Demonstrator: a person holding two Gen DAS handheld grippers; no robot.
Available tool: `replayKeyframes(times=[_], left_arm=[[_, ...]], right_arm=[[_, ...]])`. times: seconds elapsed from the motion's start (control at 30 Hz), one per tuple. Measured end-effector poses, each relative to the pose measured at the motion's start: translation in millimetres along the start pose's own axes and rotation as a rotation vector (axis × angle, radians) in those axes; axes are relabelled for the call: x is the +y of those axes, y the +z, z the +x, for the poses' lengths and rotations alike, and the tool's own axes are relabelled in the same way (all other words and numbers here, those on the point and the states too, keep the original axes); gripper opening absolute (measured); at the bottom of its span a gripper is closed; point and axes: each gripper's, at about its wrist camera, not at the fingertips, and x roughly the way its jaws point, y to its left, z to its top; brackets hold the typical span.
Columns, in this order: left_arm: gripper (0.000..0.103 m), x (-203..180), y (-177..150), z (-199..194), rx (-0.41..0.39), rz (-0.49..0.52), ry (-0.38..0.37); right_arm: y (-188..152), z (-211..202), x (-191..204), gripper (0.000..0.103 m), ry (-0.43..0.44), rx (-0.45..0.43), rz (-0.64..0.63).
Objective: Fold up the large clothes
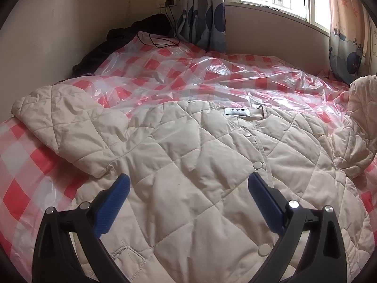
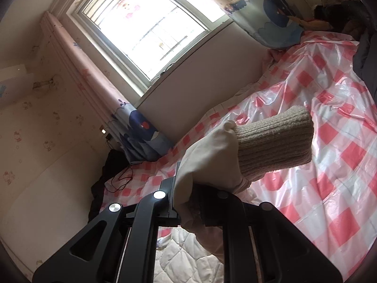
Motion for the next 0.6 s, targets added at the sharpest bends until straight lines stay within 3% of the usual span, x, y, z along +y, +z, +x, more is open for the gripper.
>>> replayKeyframes(times=[0.33,0.6], left_arm=[[0.096,20.9,3.5,-6.5,-0.001,-0.058,-0.009],[0.096,54.2,9.0,-12.0,0.009,-0.161,-0.014]], right_arm=[[-39.4,55.2,94.1,0.012,0.116,0.072,-0.104],[-108.3,111.9,166.6,0.012,0.179,0.165,-0.184]])
